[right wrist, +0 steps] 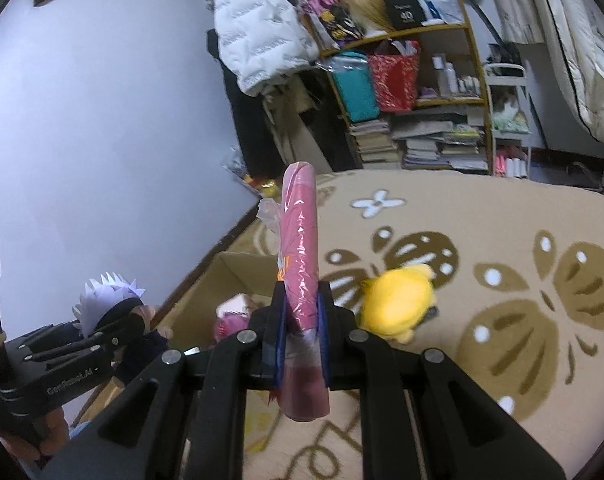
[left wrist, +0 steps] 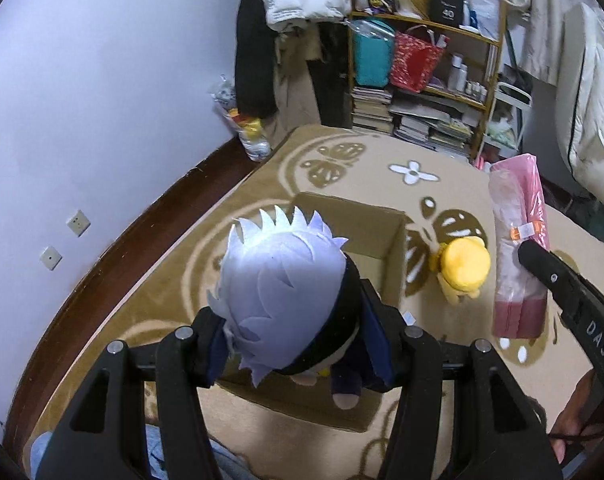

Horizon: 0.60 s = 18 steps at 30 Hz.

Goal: Organize soft objects
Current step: 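Lift white-haired doll and pink wrapped package and carry both toward the box, then lower left tool with doll into box while right tool lowers pink package beside it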

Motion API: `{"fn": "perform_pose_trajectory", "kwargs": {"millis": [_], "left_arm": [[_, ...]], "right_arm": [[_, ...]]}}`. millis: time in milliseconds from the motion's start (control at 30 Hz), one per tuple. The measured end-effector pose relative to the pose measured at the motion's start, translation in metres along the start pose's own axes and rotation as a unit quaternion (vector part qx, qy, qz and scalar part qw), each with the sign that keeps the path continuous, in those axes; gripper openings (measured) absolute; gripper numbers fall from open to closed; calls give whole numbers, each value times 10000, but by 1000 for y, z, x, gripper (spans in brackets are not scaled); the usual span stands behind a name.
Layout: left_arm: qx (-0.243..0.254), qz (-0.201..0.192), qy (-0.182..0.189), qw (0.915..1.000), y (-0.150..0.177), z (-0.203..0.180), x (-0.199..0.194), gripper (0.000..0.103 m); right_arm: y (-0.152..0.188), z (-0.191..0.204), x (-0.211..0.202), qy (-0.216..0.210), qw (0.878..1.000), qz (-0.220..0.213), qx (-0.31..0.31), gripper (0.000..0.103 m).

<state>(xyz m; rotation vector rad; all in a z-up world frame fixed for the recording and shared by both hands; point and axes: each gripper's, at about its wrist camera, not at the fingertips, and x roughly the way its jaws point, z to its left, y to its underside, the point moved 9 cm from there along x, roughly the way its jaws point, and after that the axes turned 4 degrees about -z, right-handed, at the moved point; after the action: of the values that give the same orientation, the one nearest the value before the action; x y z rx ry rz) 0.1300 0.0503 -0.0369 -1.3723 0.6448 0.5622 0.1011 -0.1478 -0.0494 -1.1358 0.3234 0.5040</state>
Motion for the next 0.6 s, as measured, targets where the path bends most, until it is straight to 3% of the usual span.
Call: {"fn": "perform_pose_trajectory", "kwargs": {"millis": [200, 600], "left_arm": [[6, 134, -16, 9999, 7, 14, 7, 56], [-96, 491, -327, 9982, 29, 30, 37, 56]], "right_arm": [[10, 32, 11, -313, 9994, 10, -141, 15], [58, 66, 42, -641, 9957, 605, -300, 15]]}}
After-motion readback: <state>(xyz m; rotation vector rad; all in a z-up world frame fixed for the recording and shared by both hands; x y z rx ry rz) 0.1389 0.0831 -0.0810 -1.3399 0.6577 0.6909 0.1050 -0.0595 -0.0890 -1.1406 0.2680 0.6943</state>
